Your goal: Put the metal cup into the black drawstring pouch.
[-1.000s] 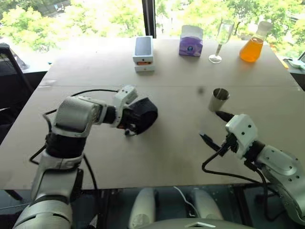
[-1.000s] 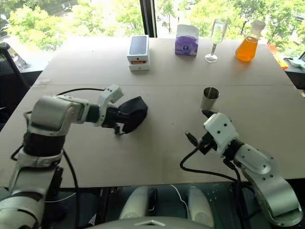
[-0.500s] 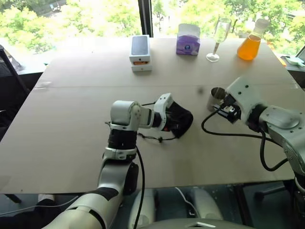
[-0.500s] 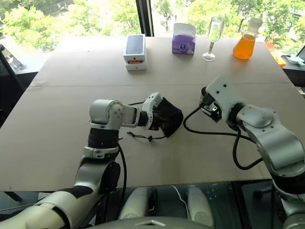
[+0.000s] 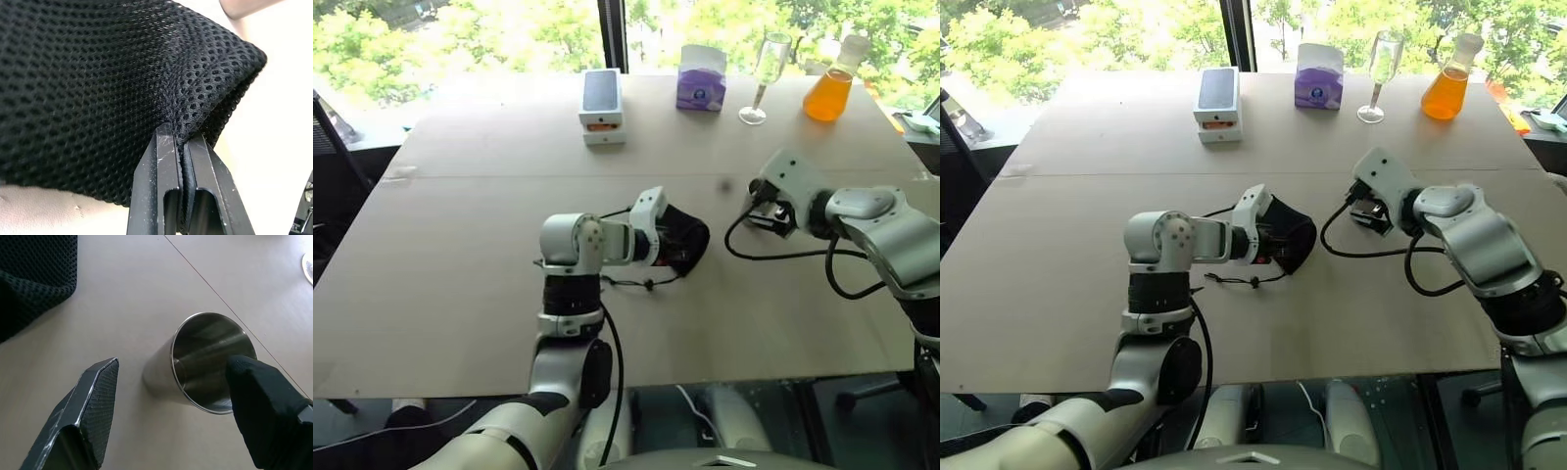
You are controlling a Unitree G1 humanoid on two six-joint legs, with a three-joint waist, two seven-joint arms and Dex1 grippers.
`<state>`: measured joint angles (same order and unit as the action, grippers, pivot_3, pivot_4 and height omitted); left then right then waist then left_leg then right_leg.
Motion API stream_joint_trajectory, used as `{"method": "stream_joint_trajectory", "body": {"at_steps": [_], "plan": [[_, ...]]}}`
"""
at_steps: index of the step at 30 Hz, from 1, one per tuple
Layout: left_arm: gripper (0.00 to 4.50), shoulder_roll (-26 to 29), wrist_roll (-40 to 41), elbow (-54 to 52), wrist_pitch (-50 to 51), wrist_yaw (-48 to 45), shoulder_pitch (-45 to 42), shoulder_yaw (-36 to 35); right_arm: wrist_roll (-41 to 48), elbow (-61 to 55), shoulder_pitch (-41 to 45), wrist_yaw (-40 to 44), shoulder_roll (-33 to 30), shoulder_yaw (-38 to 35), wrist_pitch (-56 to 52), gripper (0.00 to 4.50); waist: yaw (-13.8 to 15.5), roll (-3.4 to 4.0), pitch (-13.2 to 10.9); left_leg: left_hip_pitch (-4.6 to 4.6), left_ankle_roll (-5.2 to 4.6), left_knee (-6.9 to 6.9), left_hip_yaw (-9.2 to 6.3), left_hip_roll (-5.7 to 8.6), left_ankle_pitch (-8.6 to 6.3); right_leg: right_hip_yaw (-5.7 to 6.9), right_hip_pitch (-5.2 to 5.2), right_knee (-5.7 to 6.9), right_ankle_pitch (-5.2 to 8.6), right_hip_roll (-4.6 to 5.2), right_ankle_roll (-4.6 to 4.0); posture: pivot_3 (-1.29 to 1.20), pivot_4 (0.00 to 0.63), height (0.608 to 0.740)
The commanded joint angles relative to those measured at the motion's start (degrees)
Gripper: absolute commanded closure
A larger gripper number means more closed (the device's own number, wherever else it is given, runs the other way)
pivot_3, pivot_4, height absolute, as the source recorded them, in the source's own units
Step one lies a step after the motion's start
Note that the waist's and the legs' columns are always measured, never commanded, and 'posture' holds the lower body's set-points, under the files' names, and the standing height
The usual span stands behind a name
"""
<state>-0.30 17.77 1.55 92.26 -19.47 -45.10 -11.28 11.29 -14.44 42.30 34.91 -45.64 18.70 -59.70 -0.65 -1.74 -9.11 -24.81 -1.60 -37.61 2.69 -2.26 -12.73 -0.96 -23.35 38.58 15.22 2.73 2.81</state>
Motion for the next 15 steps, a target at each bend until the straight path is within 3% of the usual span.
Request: {"method": "stream_joint_trajectory", "body": {"at_steps": [1,3,4,5,10,15], "plan": [[4.5,-0.04,1.89,-3.03,0.24,1.06,-0.22,-0.3,-2.05,3.96,3.22,3.77,-0.6,2.07,2.83,1.0,-0.02,0.0,0.0,0.01,0.0,0.0,0.03,0.01,0.0,-0.02,0.0,0.0,0.0,0.01,0.0,0.0,0.15,0.74],[4.5,0.2,2.1,-3.21,0.24,1.37,-0.2,0.03,-2.81,7.76,4.93,6.26,-0.02,3.68,4.44,1.52,-0.03,0.0,0.0,0.02,0.0,-0.01,0.04,0.02,0.0,-0.04,0.0,0.01,0.0,0.01,0.0,0.0,0.15,0.74],[4.5,0.26,2.16,-3.14,0.24,1.49,-0.37,0.05,-3.46,9.77,5.71,7.28,0.27,4.48,5.53,2.06,-0.02,0.0,0.0,0.02,0.01,-0.01,0.04,0.02,0.0,-0.04,0.0,0.02,0.0,0.01,0.0,0.0,0.15,0.74],[4.5,0.3,2.21,-3.08,0.24,1.6,-0.54,0.0,-4.18,11.48,6.33,8.09,0.52,5.2,6.68,2.22,-0.02,0.0,0.0,0.02,0.01,-0.01,0.04,0.02,0.0,-0.04,0.0,0.02,0.0,0.01,0.0,0.0,0.15,0.74],[4.5,0.15,2.66,-2.76,0.24,2.23,-1.23,-0.61,-6.6,15.23,7.26,9.89,0.99,4.61,10.17,4.46,0.06,0.02,-0.02,0.0,0.05,0.0,0.02,0.02,0.03,-0.01,0.0,0.01,0.0,0.02,0.0,0.0,0.15,0.74],[4.5,0.09,2.99,-2.02,0.24,2.67,-1.9,-1.74,-1.44,4.36,0.53,8.5,1.26,-6.31,6.81,4.46,0.3,0.03,-0.02,-0.03,0.16,0.01,-0.02,0.01,0.09,0.03,-0.01,0.0,0.0,0.04,0.0,0.0,0.15,0.74]]}}
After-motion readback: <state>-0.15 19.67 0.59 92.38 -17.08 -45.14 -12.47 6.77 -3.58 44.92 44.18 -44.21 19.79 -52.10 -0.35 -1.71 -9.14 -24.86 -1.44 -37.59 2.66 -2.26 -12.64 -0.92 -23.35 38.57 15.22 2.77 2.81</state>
